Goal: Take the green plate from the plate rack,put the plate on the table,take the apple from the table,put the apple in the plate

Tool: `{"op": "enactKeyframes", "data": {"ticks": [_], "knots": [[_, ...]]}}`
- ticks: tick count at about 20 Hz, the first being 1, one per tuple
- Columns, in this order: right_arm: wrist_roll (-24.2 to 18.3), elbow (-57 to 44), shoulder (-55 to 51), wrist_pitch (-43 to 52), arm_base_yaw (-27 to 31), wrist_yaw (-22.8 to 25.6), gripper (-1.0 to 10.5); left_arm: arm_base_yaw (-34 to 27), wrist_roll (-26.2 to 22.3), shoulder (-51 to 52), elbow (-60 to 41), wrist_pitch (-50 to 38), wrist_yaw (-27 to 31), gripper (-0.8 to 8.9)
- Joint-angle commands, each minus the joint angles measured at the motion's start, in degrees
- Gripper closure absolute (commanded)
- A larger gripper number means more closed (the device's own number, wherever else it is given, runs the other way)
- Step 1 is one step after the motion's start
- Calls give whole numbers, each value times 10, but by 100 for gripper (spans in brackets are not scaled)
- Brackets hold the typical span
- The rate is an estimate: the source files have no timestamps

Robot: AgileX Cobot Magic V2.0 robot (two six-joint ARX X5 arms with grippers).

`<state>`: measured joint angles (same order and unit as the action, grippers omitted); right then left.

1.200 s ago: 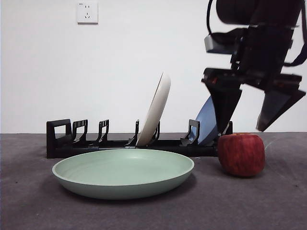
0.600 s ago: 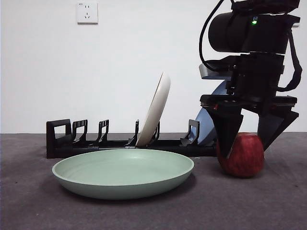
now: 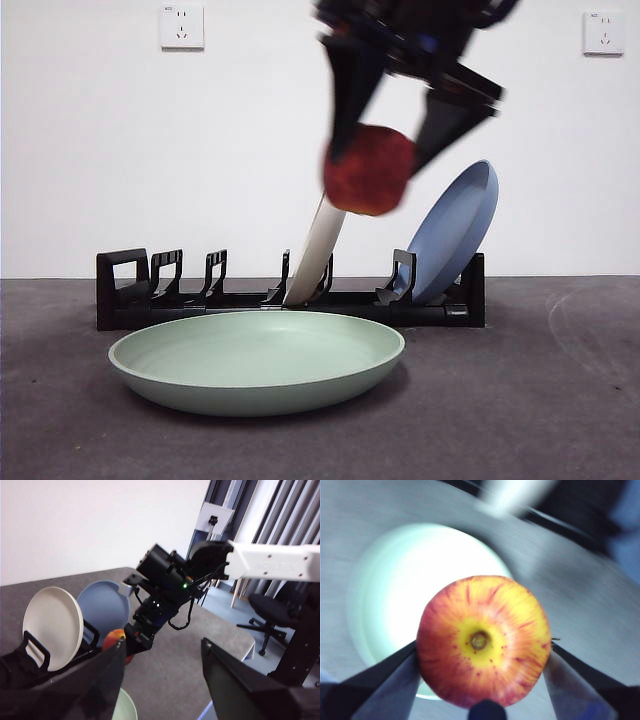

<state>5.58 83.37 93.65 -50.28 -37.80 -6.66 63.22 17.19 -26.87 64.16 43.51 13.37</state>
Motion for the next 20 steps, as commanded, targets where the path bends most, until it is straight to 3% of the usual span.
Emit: {"op": "enactKeyframes", "data": {"ticks": [1,8,14,20], "knots": [[4,1,-1,23,-39,-3,957,1,4,-7,-2,8,2,562],[19,1,7,95,-111,37,957,1,4,-26,-2,15,2,562],[18,1,37,100,-109,67,957,1,4,-27,-2,15,2,562],[17,1,103,100,-109,67,957,1,4,-27,-2,20,2,562]]}}
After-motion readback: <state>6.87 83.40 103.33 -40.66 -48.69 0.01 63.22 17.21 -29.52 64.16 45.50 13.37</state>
